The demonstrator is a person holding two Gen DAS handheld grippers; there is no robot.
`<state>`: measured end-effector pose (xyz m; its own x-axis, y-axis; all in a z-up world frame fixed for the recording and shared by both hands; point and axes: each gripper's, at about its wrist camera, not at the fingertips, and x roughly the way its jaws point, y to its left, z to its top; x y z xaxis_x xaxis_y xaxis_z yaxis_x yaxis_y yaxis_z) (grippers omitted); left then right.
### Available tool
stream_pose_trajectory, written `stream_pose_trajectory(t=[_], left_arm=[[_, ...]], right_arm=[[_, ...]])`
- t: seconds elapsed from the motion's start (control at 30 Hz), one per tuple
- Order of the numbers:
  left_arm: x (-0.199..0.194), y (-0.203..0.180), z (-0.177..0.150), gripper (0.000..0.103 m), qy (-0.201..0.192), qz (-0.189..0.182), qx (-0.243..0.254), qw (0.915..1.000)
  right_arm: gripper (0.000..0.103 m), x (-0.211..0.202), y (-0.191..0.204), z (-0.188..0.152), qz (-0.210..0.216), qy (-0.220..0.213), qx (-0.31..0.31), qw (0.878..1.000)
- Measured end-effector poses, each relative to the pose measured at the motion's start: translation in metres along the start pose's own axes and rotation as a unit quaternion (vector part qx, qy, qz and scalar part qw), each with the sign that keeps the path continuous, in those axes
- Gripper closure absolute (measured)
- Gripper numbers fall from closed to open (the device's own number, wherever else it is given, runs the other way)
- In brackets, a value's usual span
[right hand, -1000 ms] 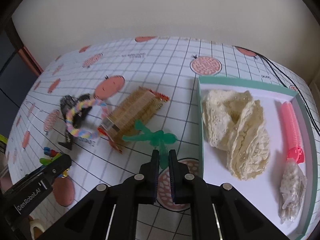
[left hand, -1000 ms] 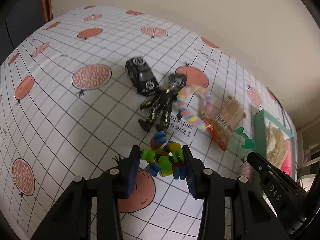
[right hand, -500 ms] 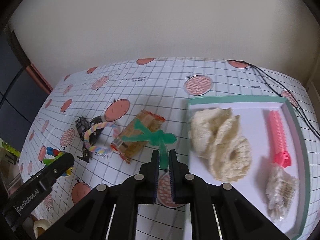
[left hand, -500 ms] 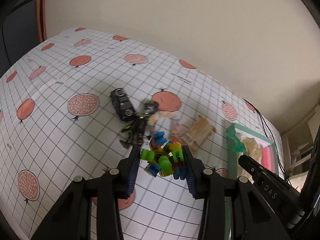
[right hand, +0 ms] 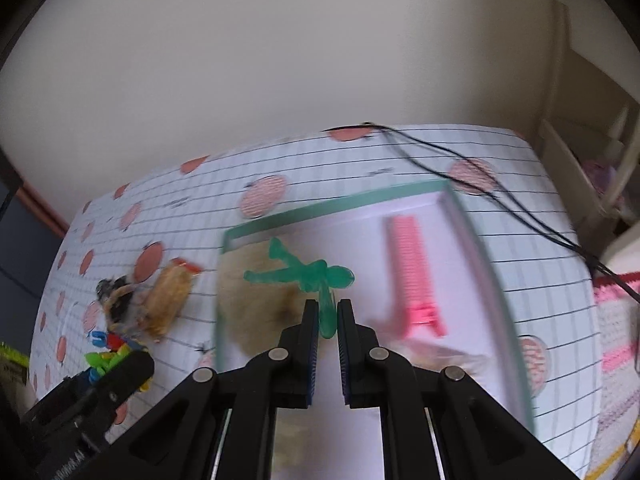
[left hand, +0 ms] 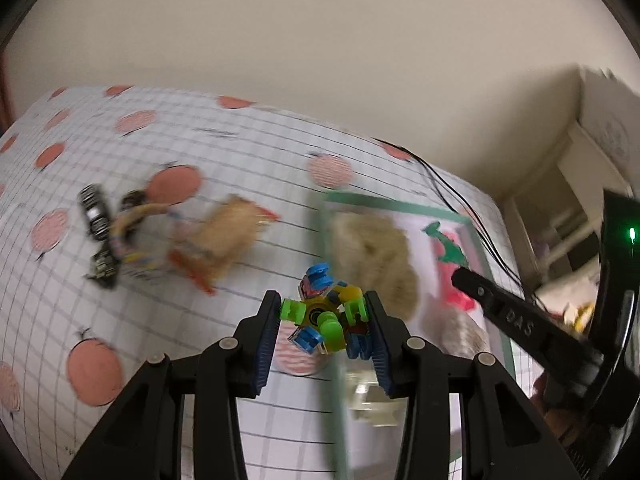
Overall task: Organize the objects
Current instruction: 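Carry the blocks and green toy over the tray with both grippers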
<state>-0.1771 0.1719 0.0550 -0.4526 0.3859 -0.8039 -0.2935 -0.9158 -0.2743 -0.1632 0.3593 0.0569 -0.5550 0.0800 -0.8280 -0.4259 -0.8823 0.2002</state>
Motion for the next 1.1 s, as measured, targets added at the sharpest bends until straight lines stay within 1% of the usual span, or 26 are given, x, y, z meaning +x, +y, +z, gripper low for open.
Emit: stream_pose_trajectory(t=[0.1, 0.17, 0.23, 0.3, 0.37, 0.6, 0.73, 0.83, 0.9, 1.0, 1.03, 1.1], left_arm=[[0.010, -0.022, 0.000, 0.060, 0.008, -0.006, 0.023, 0.9997], [0.017, -0.031, 0.000, 0.060, 0.013, -0.013, 0.030, 0.9994], [0.027, -0.043, -0.002, 0.060, 0.019, -0.017, 0.041, 0.9989], [0.035, -0.051, -0.004, 0.060, 0.026, -0.020, 0.049, 0.9983], [0.042, -0.056, -0.007, 0.060, 0.032, -0.020, 0.052, 0.9979], [0.068, -0.059, -0.016, 0.060, 0.063, -0.036, 0.025, 0.9971], [0.074, -0.056, -0.021, 0.060, 0.073, -0.036, 0.015, 0.9966], [0.076, -0.054, -0.022, 0.060, 0.077, -0.031, 0.014, 0.9965], [0.076, -0.053, -0.023, 0.060, 0.081, -0.033, 0.014, 0.9961], [0.075, -0.053, -0.022, 0.060, 0.082, -0.035, 0.013, 0.9959], [0.075, -0.054, -0.022, 0.059, 0.084, -0.037, 0.014, 0.9957], [0.076, -0.055, -0.021, 0.053, 0.085, -0.039, 0.013, 0.9956]], right_arm=[[0.093, -0.002, -0.024, 0.002, -0.006, -0.002, 0.020, 1.000], [0.093, -0.003, -0.043, 0.003, -0.006, -0.003, 0.044, 0.999], [0.093, -0.002, -0.057, 0.004, -0.015, -0.004, 0.054, 0.998], [0.093, 0.002, -0.067, 0.005, -0.021, 0.001, 0.061, 0.998], [0.093, 0.004, -0.076, 0.004, -0.017, 0.007, 0.072, 0.997], [0.093, 0.013, -0.077, 0.000, -0.026, 0.021, 0.069, 0.997], [0.093, 0.018, -0.078, -0.003, -0.034, 0.031, 0.064, 0.997], [0.093, 0.020, -0.084, -0.006, -0.029, 0.035, 0.070, 0.996], [0.093, 0.023, -0.087, -0.009, -0.036, 0.043, 0.071, 0.996], [0.092, 0.027, -0.090, -0.012, -0.033, 0.053, 0.075, 0.995], [0.090, 0.028, -0.090, -0.012, -0.033, 0.057, 0.078, 0.995], [0.090, 0.028, -0.091, -0.012, -0.034, 0.060, 0.084, 0.994]])
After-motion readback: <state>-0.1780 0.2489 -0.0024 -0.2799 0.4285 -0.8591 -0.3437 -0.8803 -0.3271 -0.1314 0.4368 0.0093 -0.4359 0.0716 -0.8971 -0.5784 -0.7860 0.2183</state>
